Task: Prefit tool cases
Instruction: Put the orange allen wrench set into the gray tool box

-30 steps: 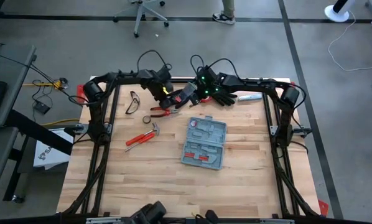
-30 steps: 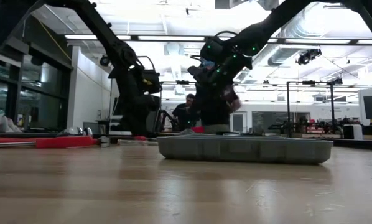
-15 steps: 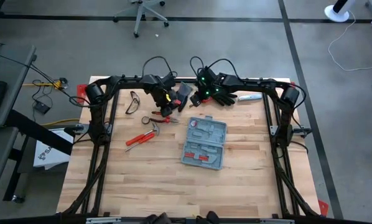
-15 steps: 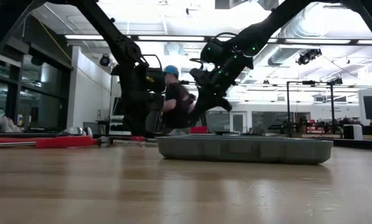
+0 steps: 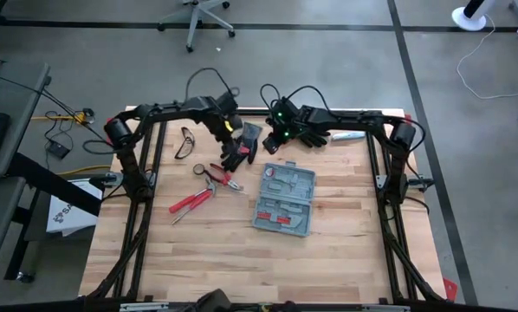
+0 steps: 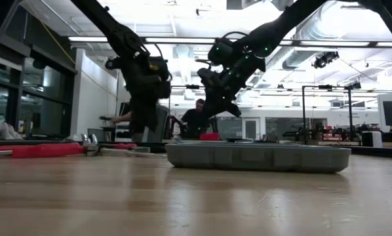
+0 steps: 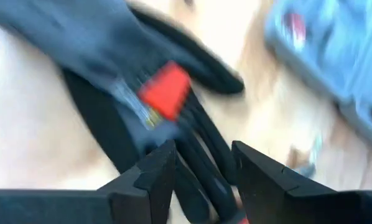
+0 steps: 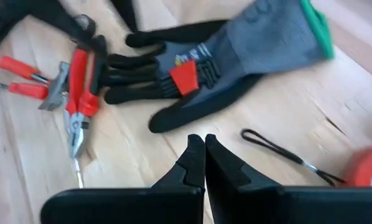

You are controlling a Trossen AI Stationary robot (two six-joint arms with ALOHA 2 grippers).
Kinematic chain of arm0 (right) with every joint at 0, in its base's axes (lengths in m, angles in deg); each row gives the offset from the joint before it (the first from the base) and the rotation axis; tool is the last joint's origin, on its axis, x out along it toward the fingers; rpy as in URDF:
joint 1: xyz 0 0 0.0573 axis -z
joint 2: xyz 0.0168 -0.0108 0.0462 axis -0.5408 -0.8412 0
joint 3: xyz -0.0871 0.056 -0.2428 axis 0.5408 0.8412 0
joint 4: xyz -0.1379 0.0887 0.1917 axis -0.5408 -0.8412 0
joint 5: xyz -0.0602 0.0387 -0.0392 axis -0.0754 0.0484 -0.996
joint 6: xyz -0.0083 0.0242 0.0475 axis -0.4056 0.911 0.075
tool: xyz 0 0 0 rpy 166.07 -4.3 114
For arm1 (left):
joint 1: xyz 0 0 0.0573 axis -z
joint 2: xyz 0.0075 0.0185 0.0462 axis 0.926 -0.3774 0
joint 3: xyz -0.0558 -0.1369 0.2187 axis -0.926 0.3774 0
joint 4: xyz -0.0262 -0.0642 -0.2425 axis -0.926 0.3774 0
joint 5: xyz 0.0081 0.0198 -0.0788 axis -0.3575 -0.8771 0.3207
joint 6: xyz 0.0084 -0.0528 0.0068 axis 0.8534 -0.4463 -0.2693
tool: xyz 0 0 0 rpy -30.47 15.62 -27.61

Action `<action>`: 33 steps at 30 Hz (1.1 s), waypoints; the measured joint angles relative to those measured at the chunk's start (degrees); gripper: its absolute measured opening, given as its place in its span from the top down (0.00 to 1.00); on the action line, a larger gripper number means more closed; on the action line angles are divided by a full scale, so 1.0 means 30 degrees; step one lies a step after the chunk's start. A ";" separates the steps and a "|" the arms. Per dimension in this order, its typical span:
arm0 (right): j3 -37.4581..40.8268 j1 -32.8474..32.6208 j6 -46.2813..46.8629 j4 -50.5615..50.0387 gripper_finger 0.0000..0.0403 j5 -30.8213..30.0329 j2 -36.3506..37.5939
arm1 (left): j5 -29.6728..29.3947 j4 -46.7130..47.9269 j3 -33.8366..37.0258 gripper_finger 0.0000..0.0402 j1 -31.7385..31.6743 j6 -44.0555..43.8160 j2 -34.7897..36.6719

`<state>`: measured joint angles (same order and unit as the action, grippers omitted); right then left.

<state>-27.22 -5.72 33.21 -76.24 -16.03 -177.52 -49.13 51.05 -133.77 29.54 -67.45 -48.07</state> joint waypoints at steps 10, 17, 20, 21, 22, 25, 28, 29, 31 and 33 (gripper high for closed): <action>-0.3932 -0.0046 -0.0457 -0.2287 1.00 0.1034 -0.3434 | 0.0290 -0.3933 -0.0013 0.63 -0.0467 -0.2267 -0.1342; -0.8322 -0.0002 -0.2139 -0.5123 1.00 0.1417 -0.6175 | 0.0276 -0.3540 -0.0013 0.63 -0.0474 -0.2787 -0.2390; -0.9817 -0.0002 -0.2720 -0.6521 1.00 0.2035 -0.7124 | -0.0022 -0.3003 -0.0013 0.63 -0.0515 -0.2332 -0.2383; -1.0175 -0.0002 -0.2798 -0.6788 1.00 0.2135 -0.7346 | -0.0185 -0.2793 -0.0013 0.63 -0.0564 -0.2203 -0.2383; -1.0403 -0.0002 -0.2836 -0.6987 1.00 0.2179 -0.7536 | -0.0299 -0.2578 -0.0013 0.63 -0.0623 -0.2077 -0.2383; -1.0753 0.0005 -0.3014 -0.7465 1.00 0.2156 -0.7777 | -0.0448 -0.2243 -0.0013 0.63 -0.0758 -0.1732 -0.2383; -1.0782 -0.0002 -0.3268 -0.7510 1.00 0.2163 -0.7777 | 0.0345 -0.2086 -0.0013 0.63 -0.1030 -0.1672 -0.2383; -1.0782 -0.0002 -0.3364 -0.7595 1.00 0.2163 -0.7777 | 0.0532 -0.1859 -0.0013 0.63 -0.1157 -0.1674 -0.2383; -1.0782 -0.0017 -0.3603 -0.7708 1.00 0.2140 -0.7777 | 0.1081 -0.1385 -0.0013 0.63 -0.1491 -0.1652 -0.2383; -1.0782 -0.0039 -0.3903 -0.7822 1.00 0.2112 -0.7777 | 0.2783 -0.1144 -0.0013 0.63 -0.1938 -0.1849 -0.2383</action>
<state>-59.57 -5.84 21.50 -99.71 -9.70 -200.85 -40.79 47.62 -133.81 23.73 -73.00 -55.22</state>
